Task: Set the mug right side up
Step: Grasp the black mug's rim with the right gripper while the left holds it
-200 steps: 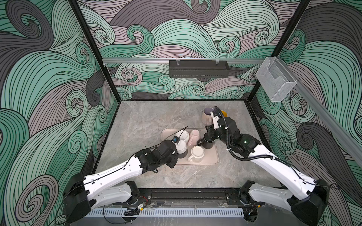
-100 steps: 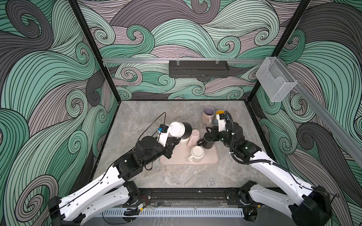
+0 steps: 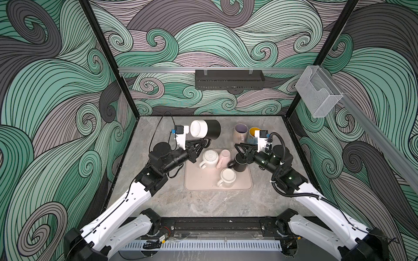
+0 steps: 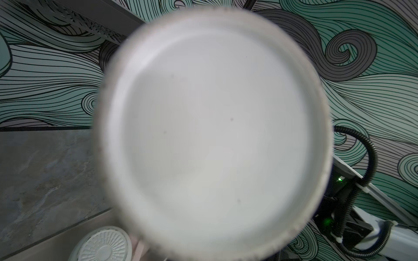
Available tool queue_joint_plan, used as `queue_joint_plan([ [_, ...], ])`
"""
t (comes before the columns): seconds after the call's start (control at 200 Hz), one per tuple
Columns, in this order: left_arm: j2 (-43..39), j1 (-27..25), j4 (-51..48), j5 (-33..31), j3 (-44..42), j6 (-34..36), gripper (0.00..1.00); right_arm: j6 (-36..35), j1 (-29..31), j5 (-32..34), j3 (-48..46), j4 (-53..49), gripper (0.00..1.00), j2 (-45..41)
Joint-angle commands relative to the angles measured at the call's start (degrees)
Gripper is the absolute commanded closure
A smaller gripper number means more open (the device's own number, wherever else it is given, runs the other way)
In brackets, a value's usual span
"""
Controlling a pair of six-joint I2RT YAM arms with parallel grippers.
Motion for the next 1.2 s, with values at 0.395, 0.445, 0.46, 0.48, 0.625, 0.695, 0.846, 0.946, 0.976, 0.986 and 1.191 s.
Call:
queue_joint_plan([
  [0.395,5.05,2.04,26.30,8.43,1.96,-14.62,1.00,20.08,-0.18,-15.63,-1.70,29.32,0.48,6.21],
  [0.445,5.69,2.16,28.20,9.11,1.73,-15.89,1.00,21.84,-0.17,-16.15,-1.72,32.00,0.47,7.05],
  [0.46,5.95,2.17,28.75,9.30,1.77,-16.28,1.00,22.40,-0.18,-16.37,-1.72,32.84,0.47,7.35],
  [0.48,6.17,2.12,29.49,9.51,1.70,-16.87,1.00,23.29,-0.16,-16.51,-1.72,33.97,0.46,7.82],
  [0.625,8.21,2.25,33.81,11.34,1.42,-20.40,1.00,28.22,-0.17,-17.88,-0.82,41.57,0.47,11.35],
  [0.695,8.93,2.25,34.41,12.05,1.44,-21.25,1.00,29.08,-0.05,-18.26,-0.16,43.18,0.48,12.35],
  [0.846,10.59,2.25,36.92,13.79,1.57,-23.50,1.00,29.32,0.28,-18.70,0.91,44.15,0.50,13.31],
  [0.946,11.61,2.25,37.64,14.66,1.89,-24.34,1.00,29.45,0.54,-19.00,1.76,44.54,0.51,13.66],
  [0.976,11.97,2.25,38.03,14.77,1.95,-24.63,1.00,29.49,0.69,-19.11,2.07,44.59,0.51,13.84],
  [0.986,12.05,2.28,38.27,14.80,1.95,-24.72,1.00,29.49,0.71,-19.20,2.17,44.66,0.51,13.89],
  [1.191,14.46,2.21,42.19,15.41,1.96,-27.19,1.00,29.57,1.86,-19.47,4.44,45.49,0.51,16.39],
])
